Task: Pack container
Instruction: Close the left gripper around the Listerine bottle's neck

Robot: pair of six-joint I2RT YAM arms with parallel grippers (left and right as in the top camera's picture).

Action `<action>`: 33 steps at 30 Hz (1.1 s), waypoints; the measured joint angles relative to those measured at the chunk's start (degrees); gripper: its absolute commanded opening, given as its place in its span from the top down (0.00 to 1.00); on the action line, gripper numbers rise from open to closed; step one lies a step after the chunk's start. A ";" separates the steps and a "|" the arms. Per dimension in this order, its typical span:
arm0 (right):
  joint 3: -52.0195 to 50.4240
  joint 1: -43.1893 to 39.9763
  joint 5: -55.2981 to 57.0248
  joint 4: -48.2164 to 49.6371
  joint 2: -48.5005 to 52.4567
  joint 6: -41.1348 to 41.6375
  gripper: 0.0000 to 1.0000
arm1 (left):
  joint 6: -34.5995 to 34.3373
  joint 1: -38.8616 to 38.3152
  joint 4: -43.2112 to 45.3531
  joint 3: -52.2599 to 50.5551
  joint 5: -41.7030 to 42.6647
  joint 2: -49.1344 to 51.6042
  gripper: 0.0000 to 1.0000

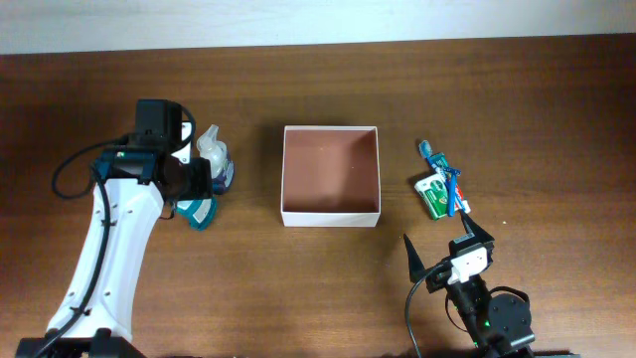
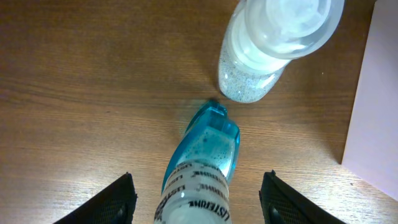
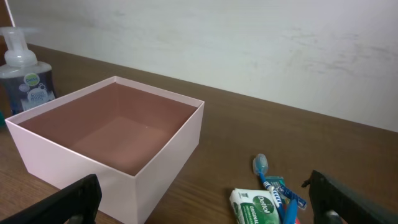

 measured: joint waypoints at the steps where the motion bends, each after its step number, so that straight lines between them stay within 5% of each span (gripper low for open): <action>1: 0.00 0.00 0.00 0.00 0.00 -0.02 0.01 | 0.20 0.00 0.07 0.00 0.13 0.20 0.35; 6: 0.00 0.00 -0.02 0.00 0.00 -0.04 0.01 | 0.28 0.00 0.09 0.00 0.17 0.31 0.52; 11: 0.00 0.00 -0.02 0.00 0.00 -0.02 0.01 | 0.79 0.00 0.09 0.00 0.33 0.31 0.45; 33: 0.00 0.00 0.00 0.00 0.00 -0.02 0.01 | 0.81 0.00 0.28 0.00 0.33 0.46 0.46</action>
